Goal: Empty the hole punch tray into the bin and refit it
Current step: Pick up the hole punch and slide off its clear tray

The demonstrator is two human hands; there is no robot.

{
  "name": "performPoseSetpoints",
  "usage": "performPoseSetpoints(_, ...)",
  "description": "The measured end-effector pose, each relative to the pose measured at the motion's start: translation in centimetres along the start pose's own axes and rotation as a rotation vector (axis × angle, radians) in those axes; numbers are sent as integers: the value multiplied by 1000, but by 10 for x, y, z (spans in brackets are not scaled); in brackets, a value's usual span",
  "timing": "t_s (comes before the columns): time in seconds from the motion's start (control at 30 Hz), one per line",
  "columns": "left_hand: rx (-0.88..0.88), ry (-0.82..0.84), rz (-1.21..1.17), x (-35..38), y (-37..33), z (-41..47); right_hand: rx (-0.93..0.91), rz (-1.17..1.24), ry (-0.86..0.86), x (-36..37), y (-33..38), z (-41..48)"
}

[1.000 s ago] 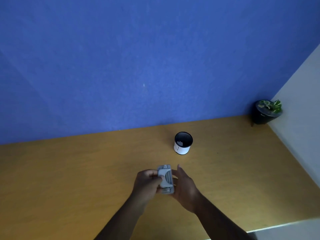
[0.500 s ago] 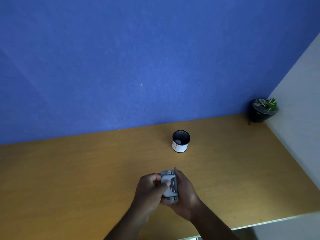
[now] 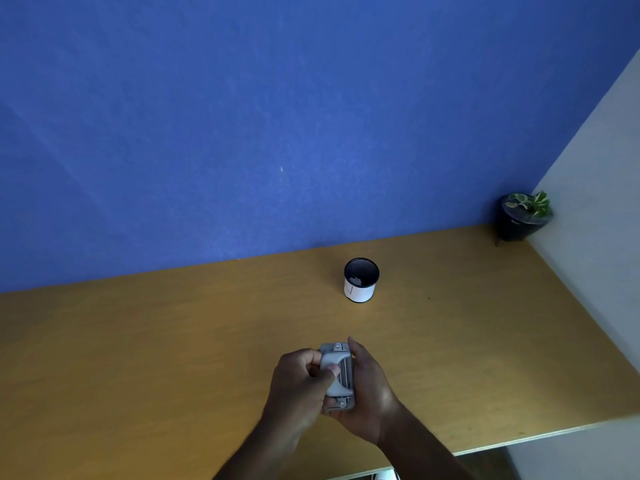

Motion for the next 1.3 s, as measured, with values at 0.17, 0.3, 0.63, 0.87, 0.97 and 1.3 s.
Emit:
performPoseSetpoints(0.17,27,-27,24,-4,-4,-4,-14,-4,0,-1,0,-1)
performPoseSetpoints(0.3,33,-34,7,-4,-5,-7,-29,-20,-2,0,1,0)
performPoseSetpoints(0.63,78,-12,19,1,-13,-12,-55,-24,0,-3,3,-3)
performPoseSetpoints(0.87,83,33,-33,4,-16,-12,-87,19,21,0,8,-3)
performPoseSetpoints(0.97,91,46,-47,1,-17,-9,-114,39,-38,-7,12,-3)
performPoseSetpoints(1.3,-5,34,-383,-22,-10,13,-183,32,-107,-22,27,-4)
Point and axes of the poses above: each hand's wrist, its own z-axis towards the middle knuckle, its own x-axis out of the palm, y = z × x, the point moved 10 cm from there along z, towards the middle knuckle, and after that the axes turned 6 degrees about -z, right-handed, at the moved point
